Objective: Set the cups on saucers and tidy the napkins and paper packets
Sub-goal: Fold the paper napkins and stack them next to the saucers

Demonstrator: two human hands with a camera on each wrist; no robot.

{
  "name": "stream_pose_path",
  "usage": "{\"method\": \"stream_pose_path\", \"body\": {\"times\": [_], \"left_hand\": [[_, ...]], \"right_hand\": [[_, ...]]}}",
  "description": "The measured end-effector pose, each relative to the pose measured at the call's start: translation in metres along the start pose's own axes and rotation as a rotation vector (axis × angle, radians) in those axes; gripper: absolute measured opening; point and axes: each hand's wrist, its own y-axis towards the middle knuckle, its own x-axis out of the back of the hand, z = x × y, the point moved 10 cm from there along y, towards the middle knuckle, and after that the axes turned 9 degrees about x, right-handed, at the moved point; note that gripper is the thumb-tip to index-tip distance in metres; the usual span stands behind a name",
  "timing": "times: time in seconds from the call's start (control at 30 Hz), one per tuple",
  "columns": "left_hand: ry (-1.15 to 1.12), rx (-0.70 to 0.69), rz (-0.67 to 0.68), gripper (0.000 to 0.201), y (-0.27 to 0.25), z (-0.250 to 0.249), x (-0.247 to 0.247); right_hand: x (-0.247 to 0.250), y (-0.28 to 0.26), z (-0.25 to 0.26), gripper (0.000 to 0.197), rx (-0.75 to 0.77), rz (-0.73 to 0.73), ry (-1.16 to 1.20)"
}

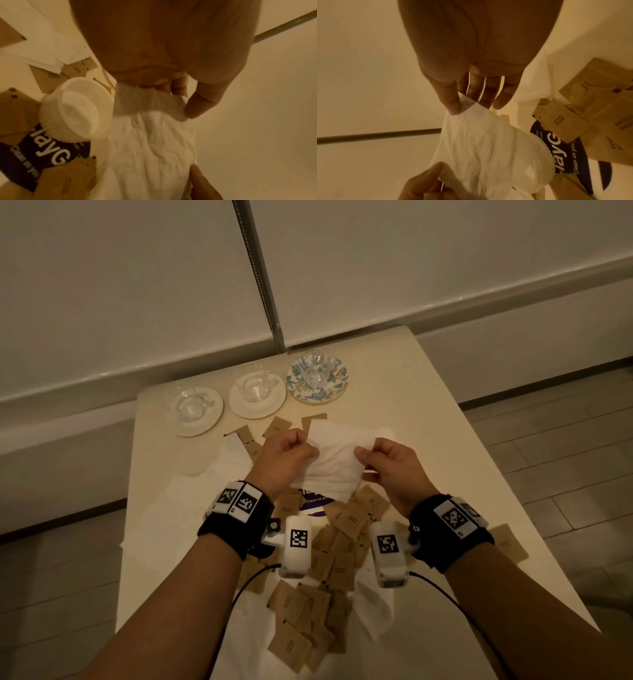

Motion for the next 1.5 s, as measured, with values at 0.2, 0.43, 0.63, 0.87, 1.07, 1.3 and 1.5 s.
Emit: {"method": "stream_pose_path", "body": {"times": [0.2,0.43,0.63,0.87,1.07,1.3,1.5], "left_hand": [[0.007,-0.008,0.005,0.011,-0.006,0.002,0.0],[-0.031,0.043,-0.033,0.011,-0.003,-0.002,0.003],[-0.03,-0.013,0.042,0.019,-0.01,-0.019,-0.008],[0.023,-0.099,0.012,0.021,-0.015,-0.04,-0.008],[0.023,-0.256,0.003,0.042,-0.022,-0.075,-0.009],[0.054,-0.256,0.006,0.037,-0.02,-0.081,-0.003],[-0.15,-0.085,0.032,0.028,-0.01,-0.062,0.0]], "right_hand": [[-0.003,-0.005,0.015,0.01,0.081,0.057,-0.145],[-0.004,-0.007,0.03,0.025,0.114,0.143,-0.16],[-0.004,-0.005,0.04,0.024,0.116,0.162,-0.163],[-0.002,-0.001,0.064,0.021,0.205,0.143,-0.122],[-0.009,0.003,0.095,0.033,0.342,0.153,-0.194],[-0.018,0.006,0.107,0.039,0.349,0.164,-0.26],[-0.018,0.009,0.114,0.027,0.356,0.126,-0.216]]}}
